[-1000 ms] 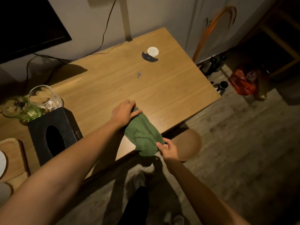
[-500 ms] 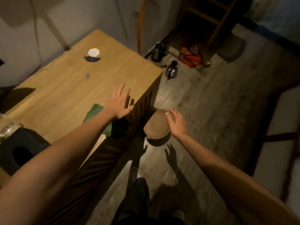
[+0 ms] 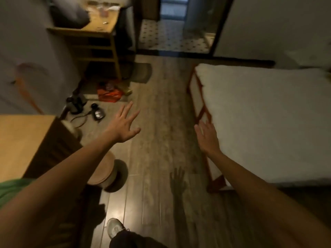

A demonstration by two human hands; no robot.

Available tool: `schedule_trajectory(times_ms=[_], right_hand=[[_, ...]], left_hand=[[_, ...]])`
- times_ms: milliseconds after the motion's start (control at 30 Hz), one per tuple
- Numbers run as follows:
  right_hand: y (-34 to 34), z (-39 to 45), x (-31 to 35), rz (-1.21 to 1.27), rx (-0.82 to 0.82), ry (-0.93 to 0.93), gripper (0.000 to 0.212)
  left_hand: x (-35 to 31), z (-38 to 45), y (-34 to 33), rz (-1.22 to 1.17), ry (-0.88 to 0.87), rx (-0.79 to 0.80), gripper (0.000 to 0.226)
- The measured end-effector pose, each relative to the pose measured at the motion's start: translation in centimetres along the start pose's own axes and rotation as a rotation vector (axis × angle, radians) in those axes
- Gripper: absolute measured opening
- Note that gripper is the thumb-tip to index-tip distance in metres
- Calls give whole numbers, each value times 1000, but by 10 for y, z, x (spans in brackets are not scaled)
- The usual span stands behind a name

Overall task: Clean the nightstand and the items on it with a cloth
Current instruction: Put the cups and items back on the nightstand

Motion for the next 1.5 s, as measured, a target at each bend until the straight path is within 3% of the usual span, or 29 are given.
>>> schedule_trajectory(times_ms=[133,267,333,433,667,767,967,1200,1333,1500], right_hand=[[118,1,-107,-9,-156,-85,67],[220,-10,-217,-61,-283,-201,70],[264,-16,-269,-82,-338,-269,74],[325,-26,-353,-108,-426,-378,77],[433,-13,-539,-236,-493,-540,64],[475,0,-605,-238,-505,-623,57],[551,20,-725,-126,-533,-790,70],[629,66,-869,-118,-536,-838,68],[675,119,-974,-99,-505,-830,68],[743,177,-1088,-2,-482,-859,72]], left_hand=[[-170,52,-15,-85,-171,3,81],[-352,80,-17,-223,-485,-68,93],[-423,97,-30,-231,-528,-22,97],[-532,123,-59,-275,-597,9,83],[-765,183,-130,-381,-794,18,78],[-855,212,-168,-444,-753,90,78],[-1020,254,-217,-488,-834,175,81],[-1189,317,-269,-517,-881,199,78],[-1285,357,-327,-400,-891,224,79],[-1398,406,-381,-328,-792,302,78]])
Point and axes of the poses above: each hand's wrist, its own z-axis towards the middle knuckle, its own y-axis out of the back of the hand, x = y × z, the point moved 9 cm from there along z, towards the middle knuckle, and after that the axes turned 15 degrees about -x, right-handed, at the moved point
